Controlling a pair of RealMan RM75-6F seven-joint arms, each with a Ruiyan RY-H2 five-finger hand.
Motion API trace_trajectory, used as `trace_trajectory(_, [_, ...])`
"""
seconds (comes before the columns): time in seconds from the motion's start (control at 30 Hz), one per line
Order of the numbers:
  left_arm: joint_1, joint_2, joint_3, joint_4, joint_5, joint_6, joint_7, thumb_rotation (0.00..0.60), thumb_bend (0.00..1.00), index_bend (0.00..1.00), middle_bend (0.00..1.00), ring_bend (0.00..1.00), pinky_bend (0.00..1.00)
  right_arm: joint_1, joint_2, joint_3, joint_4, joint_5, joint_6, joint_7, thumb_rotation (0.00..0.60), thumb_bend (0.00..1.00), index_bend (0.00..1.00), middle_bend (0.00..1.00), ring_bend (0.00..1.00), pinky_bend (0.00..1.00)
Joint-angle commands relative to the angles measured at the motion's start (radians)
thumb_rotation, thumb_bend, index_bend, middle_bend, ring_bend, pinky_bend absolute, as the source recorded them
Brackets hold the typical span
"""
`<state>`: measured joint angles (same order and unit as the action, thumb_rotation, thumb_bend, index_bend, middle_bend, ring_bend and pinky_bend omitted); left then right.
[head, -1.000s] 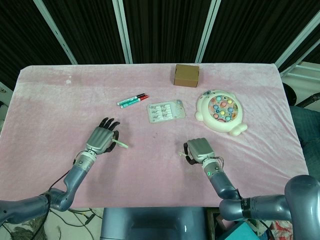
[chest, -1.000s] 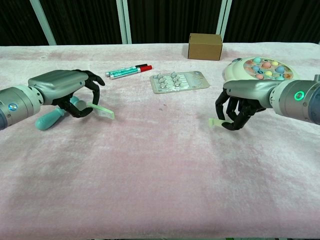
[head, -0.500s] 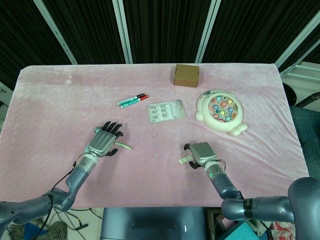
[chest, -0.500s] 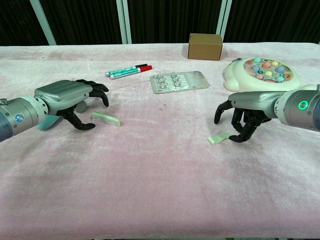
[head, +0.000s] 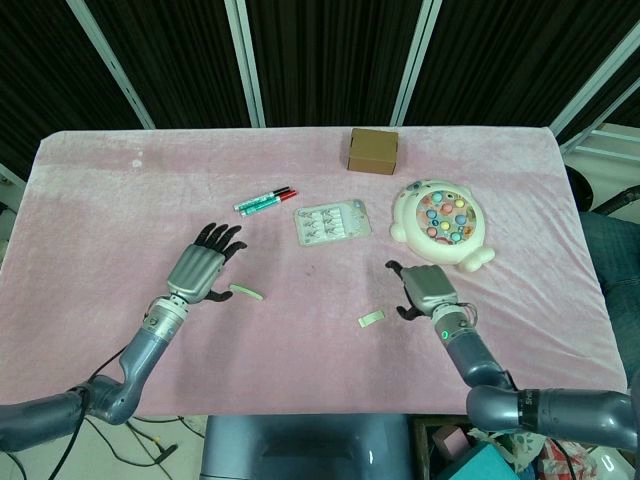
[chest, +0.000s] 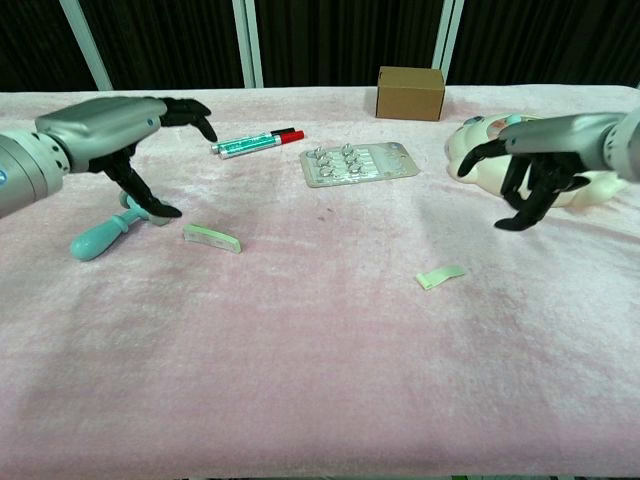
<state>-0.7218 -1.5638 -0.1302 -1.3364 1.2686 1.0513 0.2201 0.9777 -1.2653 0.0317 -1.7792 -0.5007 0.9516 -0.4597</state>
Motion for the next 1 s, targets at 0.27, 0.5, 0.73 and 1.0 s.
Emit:
trace_trajectory(0.27, [0.095,0.265,-0.073,-0.270,0.018,0.191,0.059,0.600,0.15,0.22,0.03,0.00,0.00,-0.123,0.224,0.028,0.041,-0.130,0.031,0.154,0.600,0.25,0.11,0.35,0.47,0.39])
trace_trajectory(0.5, [0.214,0.365,-0.015,-0.359,0.008,0.297,0.113,0.600,0.15,0.22,0.03,0.00,0.00,-0.237,0.301,0.025,0.072,-0.281,0.103,0.280,0.600,0.19,0.09,0.21,0.27,0.21])
trace_trajectory(0.73, [0.379,0.444,0.070,-0.396,0.013,0.423,0.042,0.600,0.15,0.21,0.02,0.00,0.00,-0.434,0.292,-0.064,0.058,-0.538,0.377,0.316,0.600,0.19,0.09,0.18,0.25,0.20])
trace_trajectory(1.0, [0.533,0.485,0.149,-0.339,0.038,0.525,-0.082,0.600,0.15,0.21,0.02,0.00,0.00,-0.649,0.215,-0.173,0.058,-0.783,0.650,0.319,0.600,0.18,0.09,0.18,0.24,0.20])
